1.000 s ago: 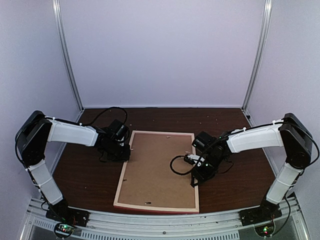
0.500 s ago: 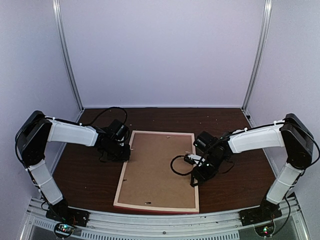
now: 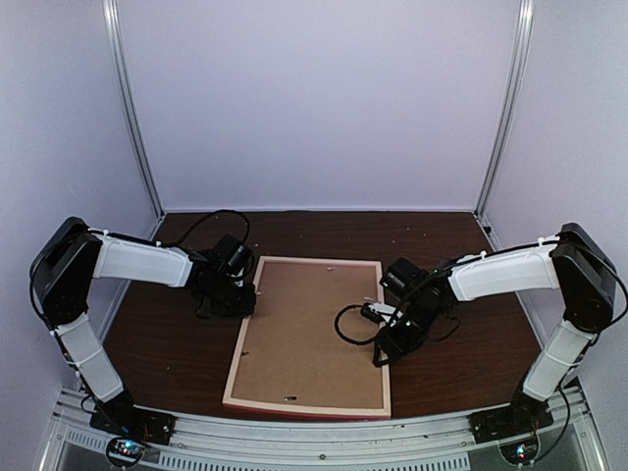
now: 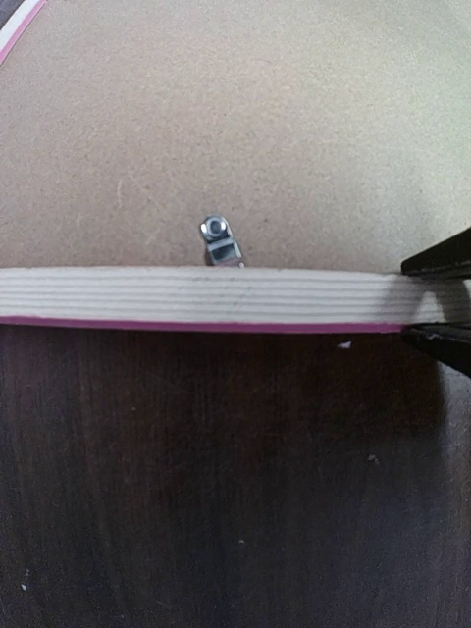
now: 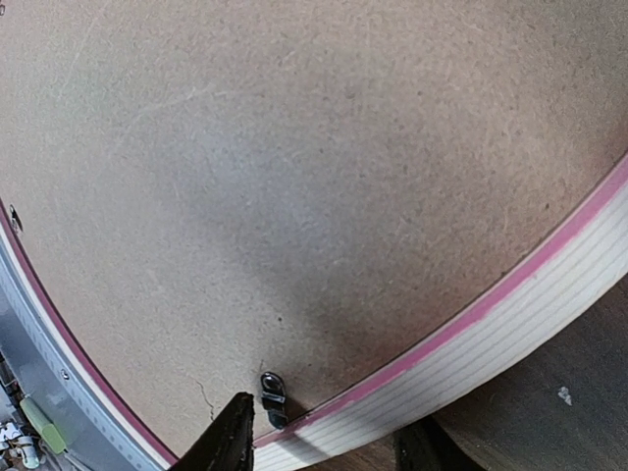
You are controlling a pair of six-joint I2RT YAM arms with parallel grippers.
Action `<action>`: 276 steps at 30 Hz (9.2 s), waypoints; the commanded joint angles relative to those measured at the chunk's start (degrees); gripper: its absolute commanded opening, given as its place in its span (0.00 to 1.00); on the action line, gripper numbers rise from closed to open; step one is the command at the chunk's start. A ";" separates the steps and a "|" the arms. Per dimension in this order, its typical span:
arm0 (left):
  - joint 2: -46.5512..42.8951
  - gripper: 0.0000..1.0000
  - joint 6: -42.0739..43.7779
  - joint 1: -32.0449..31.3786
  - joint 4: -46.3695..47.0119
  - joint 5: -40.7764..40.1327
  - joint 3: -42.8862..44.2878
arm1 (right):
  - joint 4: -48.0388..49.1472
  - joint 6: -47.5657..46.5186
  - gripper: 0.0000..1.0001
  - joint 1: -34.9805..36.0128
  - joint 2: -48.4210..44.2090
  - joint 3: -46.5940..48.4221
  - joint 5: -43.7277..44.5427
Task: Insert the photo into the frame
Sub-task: Press the fastener onto the backboard, then rotate the photo frame at the center of the board.
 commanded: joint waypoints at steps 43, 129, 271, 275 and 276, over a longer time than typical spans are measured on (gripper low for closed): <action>2.40 0.00 -1.19 0.15 0.51 1.09 -1.91 | 4.50 -1.08 0.40 2.27 6.46 -1.70 12.79; 0.69 0.00 -1.54 -0.01 2.47 2.13 -3.86 | 8.58 6.55 0.45 -16.15 20.90 17.48 6.90; -5.54 0.60 3.10 0.04 1.55 2.13 -2.84 | -2.20 0.88 0.13 -10.29 8.99 11.52 14.49; -5.76 0.79 7.16 0.08 -1.91 0.90 0.40 | -5.13 -4.05 0.11 -11.62 11.31 15.42 14.61; -5.75 0.80 8.33 0.08 -2.62 0.53 1.25 | -5.65 -5.35 0.11 -11.93 11.81 16.23 14.68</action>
